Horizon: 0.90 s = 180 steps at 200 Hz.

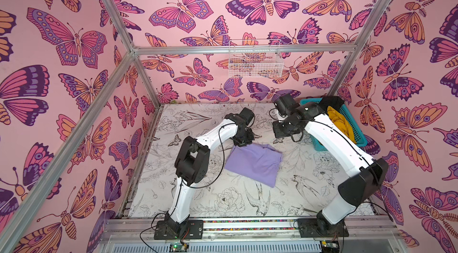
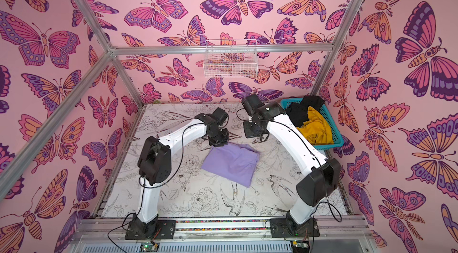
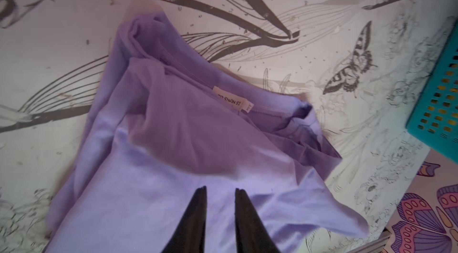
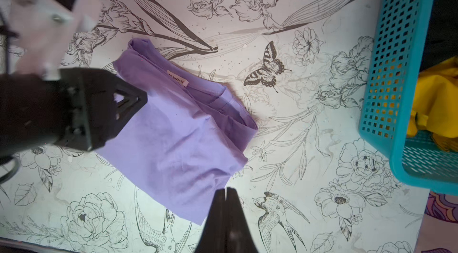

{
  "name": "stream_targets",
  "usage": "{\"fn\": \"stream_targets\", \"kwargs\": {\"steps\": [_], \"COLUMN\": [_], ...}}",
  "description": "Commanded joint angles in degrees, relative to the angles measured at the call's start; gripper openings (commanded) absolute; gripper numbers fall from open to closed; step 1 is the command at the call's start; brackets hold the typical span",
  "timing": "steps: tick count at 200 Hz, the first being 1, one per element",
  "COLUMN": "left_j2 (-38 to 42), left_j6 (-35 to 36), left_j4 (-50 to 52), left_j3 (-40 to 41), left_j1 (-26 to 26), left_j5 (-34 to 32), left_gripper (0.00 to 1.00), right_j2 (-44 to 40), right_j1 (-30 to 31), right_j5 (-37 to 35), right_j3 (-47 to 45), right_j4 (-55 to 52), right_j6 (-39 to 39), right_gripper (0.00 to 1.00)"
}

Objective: Fold and stack t-shirts
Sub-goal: Smooth out the T-shirt at the center of the board.

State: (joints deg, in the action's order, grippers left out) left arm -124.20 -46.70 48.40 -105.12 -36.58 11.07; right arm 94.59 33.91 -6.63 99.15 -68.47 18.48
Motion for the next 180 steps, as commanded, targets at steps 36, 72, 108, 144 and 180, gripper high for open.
{"fn": "stream_targets", "kwargs": {"steps": [36, 72, 108, 144, 180], "left_j2": [-6.04, -14.05, -15.44, -16.31, -11.49], "left_j6": [3.92, 7.5, 8.7, 8.99, 9.99], "left_j4": [1.35, 1.49, 1.77, 4.0, 5.92], "left_j3": [-3.96, -14.38, -18.43, -18.66, -13.47], "left_j1": [0.49, 0.38, 0.7, 1.54, 1.59], "left_j5": [-2.79, -0.03, -1.96, -4.08, -9.25], "left_gripper": [0.19, 0.18, 0.21, 0.21, 0.2], "right_j2": [-4.2, -8.33, -9.07, -8.53, -5.03], "right_j1": [2.17, 5.18, 8.36, 11.3, 11.31], "right_j5": [-0.33, 0.7, 2.65, 5.6, 2.88], "right_j3": [-7.77, -10.54, -15.19, -22.14, -26.03], "right_j4": [-3.25, -4.13, -3.31, 1.14, 8.03], "right_j6": [4.29, 6.81, 10.12, 13.06, 10.35], "right_gripper": [0.0, 0.0, 0.0, 0.0, 0.0]}}
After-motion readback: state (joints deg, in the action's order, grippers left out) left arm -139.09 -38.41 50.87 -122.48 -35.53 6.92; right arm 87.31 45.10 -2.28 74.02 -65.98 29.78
